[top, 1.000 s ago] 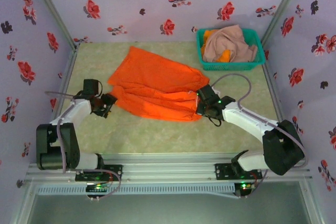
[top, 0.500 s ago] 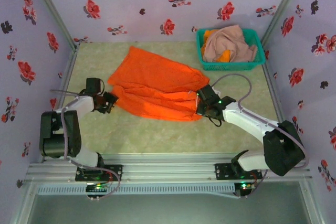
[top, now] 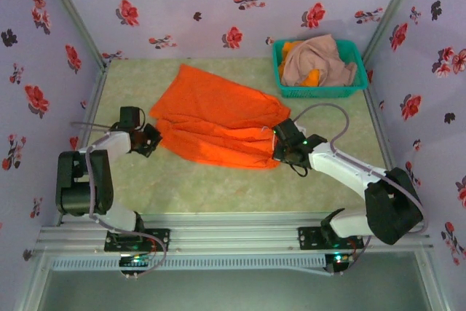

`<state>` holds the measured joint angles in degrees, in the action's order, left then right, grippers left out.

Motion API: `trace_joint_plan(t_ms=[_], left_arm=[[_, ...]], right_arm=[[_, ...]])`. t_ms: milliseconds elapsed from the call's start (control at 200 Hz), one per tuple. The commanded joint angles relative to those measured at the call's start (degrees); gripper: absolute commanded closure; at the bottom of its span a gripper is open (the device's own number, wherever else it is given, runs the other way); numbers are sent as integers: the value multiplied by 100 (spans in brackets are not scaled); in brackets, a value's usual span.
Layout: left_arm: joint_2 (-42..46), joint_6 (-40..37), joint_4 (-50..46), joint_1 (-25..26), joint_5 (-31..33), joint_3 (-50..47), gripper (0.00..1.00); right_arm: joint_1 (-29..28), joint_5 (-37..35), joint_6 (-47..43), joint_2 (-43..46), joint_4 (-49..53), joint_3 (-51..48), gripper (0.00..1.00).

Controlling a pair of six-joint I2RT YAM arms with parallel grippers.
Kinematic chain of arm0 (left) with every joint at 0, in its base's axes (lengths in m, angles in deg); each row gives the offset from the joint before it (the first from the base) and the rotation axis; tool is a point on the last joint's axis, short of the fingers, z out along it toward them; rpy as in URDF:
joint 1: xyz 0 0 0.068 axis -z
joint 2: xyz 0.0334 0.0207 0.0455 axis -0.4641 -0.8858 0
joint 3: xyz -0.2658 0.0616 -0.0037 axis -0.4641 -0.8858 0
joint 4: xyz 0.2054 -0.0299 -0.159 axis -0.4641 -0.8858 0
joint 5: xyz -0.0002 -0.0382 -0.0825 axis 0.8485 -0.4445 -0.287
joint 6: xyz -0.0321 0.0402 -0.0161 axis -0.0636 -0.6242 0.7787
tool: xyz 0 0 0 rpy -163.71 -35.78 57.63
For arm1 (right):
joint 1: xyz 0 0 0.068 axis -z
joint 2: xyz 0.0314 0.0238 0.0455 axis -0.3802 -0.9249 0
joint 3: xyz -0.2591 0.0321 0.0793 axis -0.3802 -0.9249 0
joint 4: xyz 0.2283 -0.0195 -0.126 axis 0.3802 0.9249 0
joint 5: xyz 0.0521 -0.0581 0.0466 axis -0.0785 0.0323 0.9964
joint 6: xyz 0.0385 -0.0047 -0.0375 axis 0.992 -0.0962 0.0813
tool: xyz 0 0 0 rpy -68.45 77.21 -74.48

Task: Fold and stack the shorts

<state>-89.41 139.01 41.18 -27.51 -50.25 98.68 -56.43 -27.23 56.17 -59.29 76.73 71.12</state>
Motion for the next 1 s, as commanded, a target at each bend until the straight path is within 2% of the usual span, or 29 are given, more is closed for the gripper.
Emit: trace_joint_plan(t_ms=[0,275,410,650,1000], left_arm=[[487,-118,-381,-25,-10,316,100],[2284,-721,-2589,-37,893,1315,100],[2832,-920,-3401,-64,1188,1871,100],[3137,-1108,-4222,-67,1213,3163,100],[3169,-1386,-4815,-67,1354,4994,100]], right_arm=[[-19,-74,76,226,106,-73,100],[-19,-261,15,761,418,19,100],[-11,-267,-51,1148,571,152,100],[-18,-179,-246,1777,863,811,100],[-19,327,-303,2252,1255,1600,100]])
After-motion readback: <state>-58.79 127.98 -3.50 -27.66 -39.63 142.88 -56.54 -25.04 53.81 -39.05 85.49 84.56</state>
